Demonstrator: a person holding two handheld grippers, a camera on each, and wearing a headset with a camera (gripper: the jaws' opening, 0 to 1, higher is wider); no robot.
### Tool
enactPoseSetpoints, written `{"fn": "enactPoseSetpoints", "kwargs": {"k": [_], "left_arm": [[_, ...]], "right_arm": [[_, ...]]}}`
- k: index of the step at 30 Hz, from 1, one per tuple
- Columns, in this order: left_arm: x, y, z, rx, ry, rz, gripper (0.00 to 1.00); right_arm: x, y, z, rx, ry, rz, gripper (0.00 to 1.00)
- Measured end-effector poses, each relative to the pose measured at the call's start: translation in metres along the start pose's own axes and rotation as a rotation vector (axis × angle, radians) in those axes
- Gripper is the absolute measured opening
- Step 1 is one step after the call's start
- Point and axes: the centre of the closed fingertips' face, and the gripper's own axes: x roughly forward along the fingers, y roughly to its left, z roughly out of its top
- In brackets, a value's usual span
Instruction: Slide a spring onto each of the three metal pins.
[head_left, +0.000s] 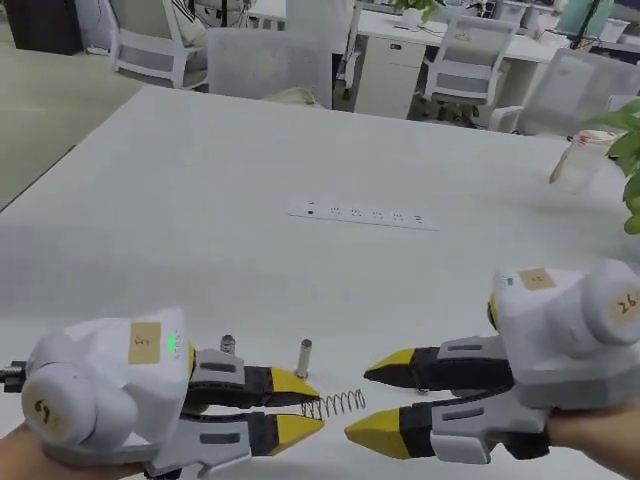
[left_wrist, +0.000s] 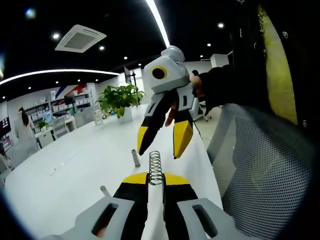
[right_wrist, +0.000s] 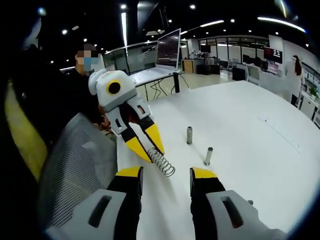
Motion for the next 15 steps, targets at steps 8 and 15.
{"fn": "enactPoseSetpoints", "kwargs": {"k": [8,15], "left_arm": [[-0.002,-0.009,0.012,0.001,-0.03,-0.029,0.02],[-0.004,-0.013,0.02,0.008,-0.053,-0.034,0.02]], "right_arm": [[-0.006,0.012,0.012,0.055,-0.083,0.089,0.3],[-0.009,0.018,0.015,0.1,-0.113,0.148,0.24]]}}
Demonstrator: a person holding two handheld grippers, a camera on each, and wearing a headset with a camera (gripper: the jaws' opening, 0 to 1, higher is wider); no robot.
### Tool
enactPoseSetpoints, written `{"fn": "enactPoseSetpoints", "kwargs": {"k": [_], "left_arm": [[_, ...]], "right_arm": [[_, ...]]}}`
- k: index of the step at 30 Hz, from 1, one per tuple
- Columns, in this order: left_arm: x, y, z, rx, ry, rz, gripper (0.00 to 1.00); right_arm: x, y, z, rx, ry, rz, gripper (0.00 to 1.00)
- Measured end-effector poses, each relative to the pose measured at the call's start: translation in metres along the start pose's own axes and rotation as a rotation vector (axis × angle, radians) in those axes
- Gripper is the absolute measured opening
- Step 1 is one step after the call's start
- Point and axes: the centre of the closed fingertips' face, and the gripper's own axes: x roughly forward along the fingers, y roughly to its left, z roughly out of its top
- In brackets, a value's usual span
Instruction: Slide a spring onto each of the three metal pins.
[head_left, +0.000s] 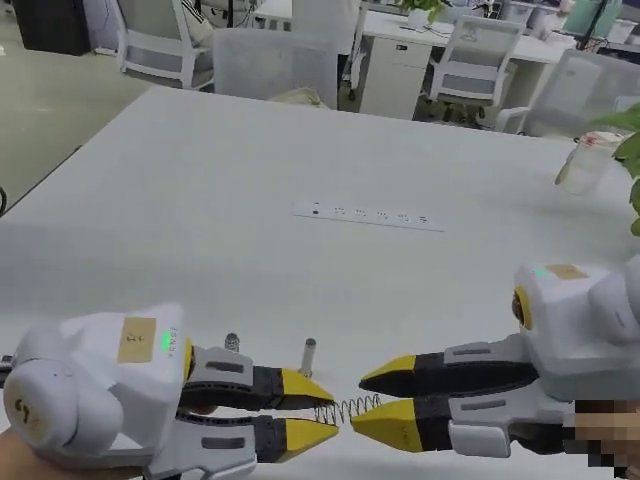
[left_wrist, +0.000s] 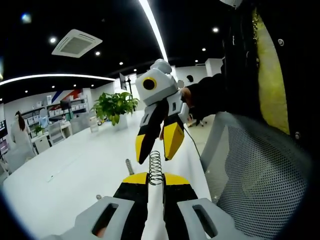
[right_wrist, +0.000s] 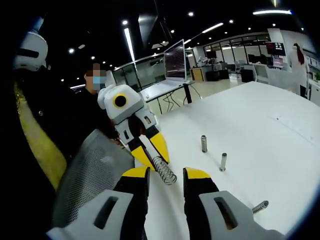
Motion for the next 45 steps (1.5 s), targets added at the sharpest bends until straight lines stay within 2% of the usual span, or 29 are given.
{"fn": "enactPoseSetpoints", "kwargs": {"k": [3,13,29,34,39,45], "left_arm": [[-0.001,0.0,0.005,-0.003,-0.017,0.003,0.02],[-0.003,0.001,0.014,-0.01,-0.054,0.006,0.02],[-0.002,0.0,0.015,-0.005,-0.064,0.005,0.02],[-0.001,-0.001,0.015,-0.002,-0.062,0.005,0.02],[-0.001,-0.001,0.013,-0.005,-0.058,0.01,0.02],[-0.001,0.001,0.012,-0.014,-0.056,0.018,0.02]], "right_arm": [[0.0,0.004,0.002,0.026,-0.021,0.026,0.23],[0.001,0.007,0.006,0.049,-0.041,0.049,0.18],[0.003,0.009,0.008,0.072,-0.043,0.063,0.13],[0.004,0.011,0.008,0.077,-0.024,0.07,0.11],[0.006,0.016,0.01,0.043,0.013,0.067,0.09],[0.007,0.015,0.011,-0.025,0.106,0.043,0.09]]}}
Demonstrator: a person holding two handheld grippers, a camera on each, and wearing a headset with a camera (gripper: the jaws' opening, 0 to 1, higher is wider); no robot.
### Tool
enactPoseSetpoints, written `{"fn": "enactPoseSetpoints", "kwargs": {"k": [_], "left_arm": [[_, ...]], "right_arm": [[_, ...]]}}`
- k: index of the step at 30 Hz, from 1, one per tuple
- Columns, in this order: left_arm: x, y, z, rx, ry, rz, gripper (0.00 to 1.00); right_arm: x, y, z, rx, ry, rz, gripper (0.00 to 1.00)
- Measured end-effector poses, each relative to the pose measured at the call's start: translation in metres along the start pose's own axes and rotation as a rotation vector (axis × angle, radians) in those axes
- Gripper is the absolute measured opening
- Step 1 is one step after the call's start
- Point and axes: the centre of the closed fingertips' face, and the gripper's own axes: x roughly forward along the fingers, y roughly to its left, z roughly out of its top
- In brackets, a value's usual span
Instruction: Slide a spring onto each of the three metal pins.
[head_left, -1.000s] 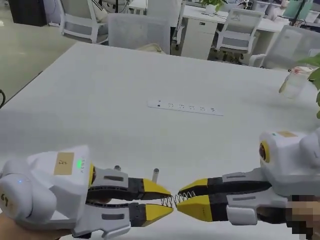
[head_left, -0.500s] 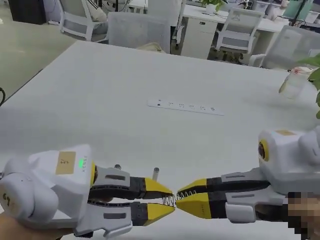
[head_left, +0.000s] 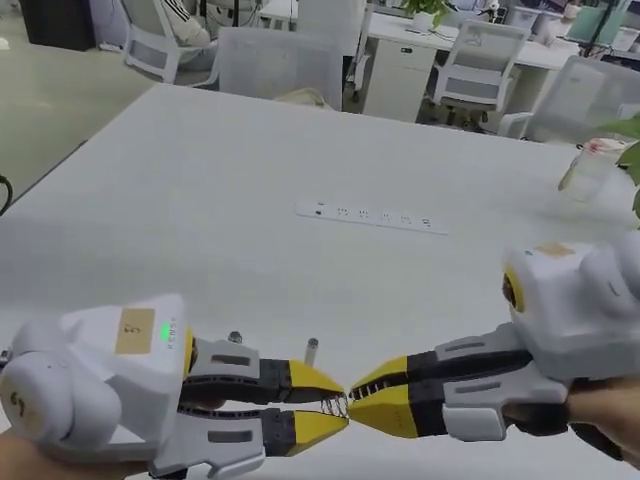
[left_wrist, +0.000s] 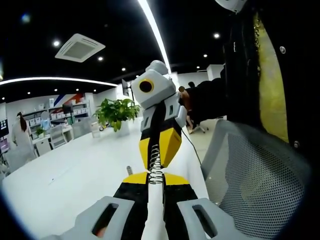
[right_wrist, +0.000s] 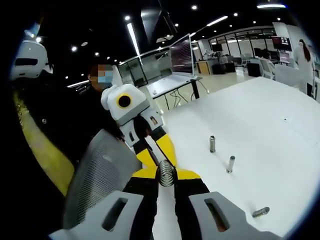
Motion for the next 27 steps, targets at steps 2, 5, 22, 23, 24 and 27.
{"fn": "enactPoseSetpoints", "kwargs": {"k": [2,5,22,23,24,27], "left_arm": [[0.0,0.001,0.0,-0.003,0.0,0.005,0.02],[-0.001,0.002,0.001,-0.007,-0.003,0.011,0.02],[-0.001,0.006,0.002,-0.015,-0.01,0.037,0.02],[-0.001,0.007,0.002,-0.015,-0.011,0.038,0.02],[-0.001,0.007,0.002,-0.016,-0.011,0.038,0.02],[-0.001,0.007,0.002,-0.016,-0.011,0.04,0.02]], "right_arm": [[0.0,0.0,0.001,-0.026,0.036,-0.01,0.09],[0.001,0.0,0.005,-0.075,0.076,-0.019,0.09],[0.005,0.001,0.011,-0.288,0.366,-0.007,0.08],[0.005,0.001,0.011,-0.293,0.385,-0.008,0.08],[0.005,0.001,0.011,-0.304,0.4,-0.006,0.08],[0.005,0.002,0.011,-0.337,0.446,0.001,0.08]]}}
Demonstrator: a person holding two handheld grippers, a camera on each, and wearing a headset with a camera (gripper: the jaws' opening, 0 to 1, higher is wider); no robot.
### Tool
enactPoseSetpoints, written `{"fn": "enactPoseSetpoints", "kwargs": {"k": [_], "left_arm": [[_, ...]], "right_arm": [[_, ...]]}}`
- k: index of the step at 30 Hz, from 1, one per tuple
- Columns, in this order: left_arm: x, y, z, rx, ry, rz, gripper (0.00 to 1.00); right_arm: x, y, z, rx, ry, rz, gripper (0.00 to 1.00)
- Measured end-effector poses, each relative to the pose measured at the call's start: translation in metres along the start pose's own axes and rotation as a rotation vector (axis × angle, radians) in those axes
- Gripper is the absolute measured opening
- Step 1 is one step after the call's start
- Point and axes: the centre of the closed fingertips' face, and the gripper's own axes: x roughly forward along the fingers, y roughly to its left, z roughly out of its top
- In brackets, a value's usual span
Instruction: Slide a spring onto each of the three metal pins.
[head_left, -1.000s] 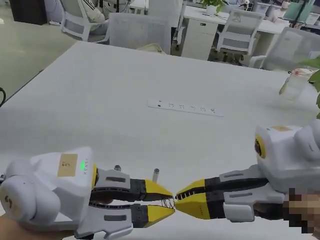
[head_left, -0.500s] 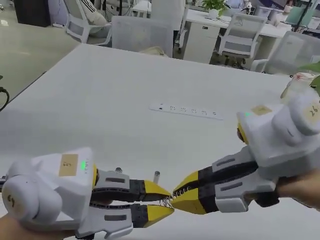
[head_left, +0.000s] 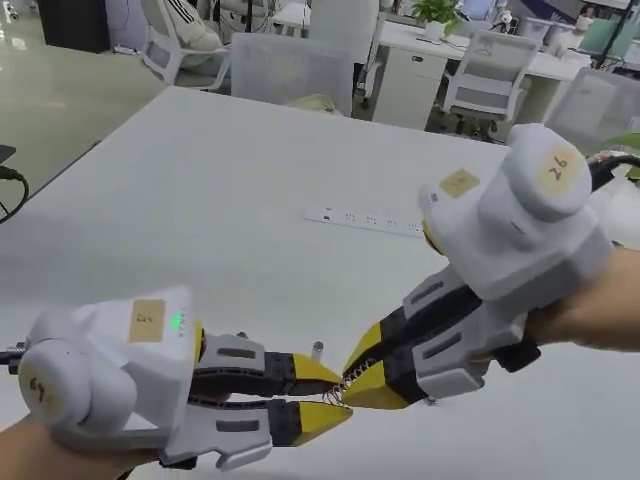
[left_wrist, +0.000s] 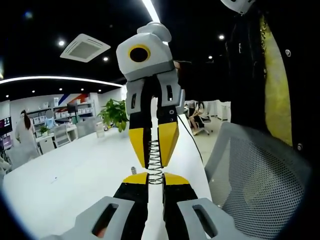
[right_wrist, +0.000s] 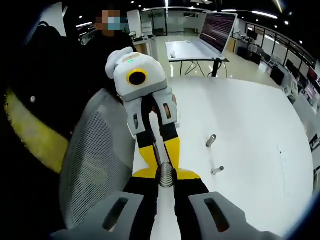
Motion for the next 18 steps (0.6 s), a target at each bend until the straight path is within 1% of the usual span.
{"fn": "enactPoseSetpoints", "kwargs": {"k": [3,4,7,10,13,18], "left_arm": [[0.0005,-0.0003,0.0008,0.001,0.0,0.0,0.02],[0.0008,-0.0003,0.0009,0.001,0.001,0.0,0.02],[0.0021,-0.0005,0.0011,0.003,0.005,-0.001,0.02],[0.0031,-0.0004,0.0005,0.005,0.01,0.001,0.02],[0.0032,0.0005,0.0006,0.008,0.012,0.006,0.02],[0.0017,0.0041,0.0015,0.0,0.005,0.021,0.02]], "right_arm": [[-0.0005,0.0012,-0.0007,-0.036,0.055,0.01,0.08],[-0.0006,0.0013,-0.0009,-0.04,0.061,0.011,0.08],[-0.0004,0.0007,-0.0025,-0.073,0.115,0.017,0.08],[0.0006,0.0008,-0.0026,-0.103,0.153,0.018,0.08],[0.0007,0.0001,-0.001,-0.118,0.171,0.02,0.08],[0.0003,-0.0027,0.0022,-0.131,0.183,0.017,0.08]]}}
